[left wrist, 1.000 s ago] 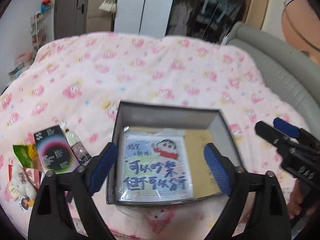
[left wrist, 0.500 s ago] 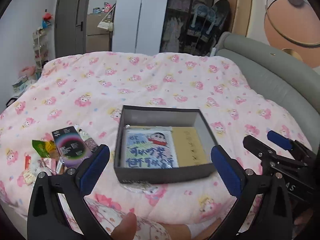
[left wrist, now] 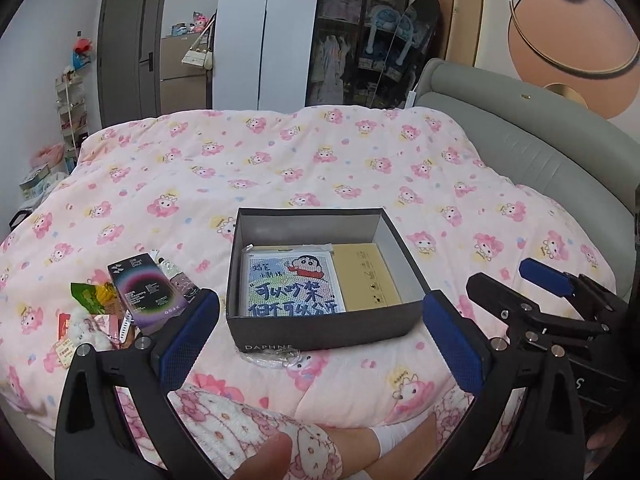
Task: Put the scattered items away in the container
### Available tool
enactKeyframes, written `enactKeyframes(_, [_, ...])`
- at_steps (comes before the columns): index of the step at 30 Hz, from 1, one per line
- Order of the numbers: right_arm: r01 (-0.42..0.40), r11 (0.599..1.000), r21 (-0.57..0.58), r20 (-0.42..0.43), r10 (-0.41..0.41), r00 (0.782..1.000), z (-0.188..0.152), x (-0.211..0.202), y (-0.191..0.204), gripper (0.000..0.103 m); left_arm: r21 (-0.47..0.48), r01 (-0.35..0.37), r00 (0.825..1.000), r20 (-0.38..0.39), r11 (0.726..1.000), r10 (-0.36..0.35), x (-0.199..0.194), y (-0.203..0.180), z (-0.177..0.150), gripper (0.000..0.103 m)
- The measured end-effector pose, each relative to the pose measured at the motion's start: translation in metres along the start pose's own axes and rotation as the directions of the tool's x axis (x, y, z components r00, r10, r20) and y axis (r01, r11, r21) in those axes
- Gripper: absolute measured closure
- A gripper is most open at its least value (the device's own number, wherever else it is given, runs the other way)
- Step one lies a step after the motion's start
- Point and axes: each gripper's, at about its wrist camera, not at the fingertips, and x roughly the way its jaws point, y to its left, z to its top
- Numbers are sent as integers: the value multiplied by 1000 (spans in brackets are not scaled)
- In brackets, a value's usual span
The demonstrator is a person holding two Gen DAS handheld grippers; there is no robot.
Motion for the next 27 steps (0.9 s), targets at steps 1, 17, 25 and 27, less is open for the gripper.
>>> enactKeyframes(1, [-5,1000,-2,2,5,1000,1,-2,2,23,3,-4,1000,3,1000,4,-2,1,0,1])
enactKeyframes(17, [-82,990,-115,-39,78,996,-5,18,47,23,-34,-50,999,-7,998,49,-3,50,-14,1])
enactKeyframes(25, [-214,966,-143,-148,193,970,0,68,105,23,-84,-180,984,-12,980,180,2,118,-19,1])
enactKeyframes(27, [-257,955,-151,-184,228,956,-1,86,124,24,-110,-231,973,-28,967,229,5,146,-24,1])
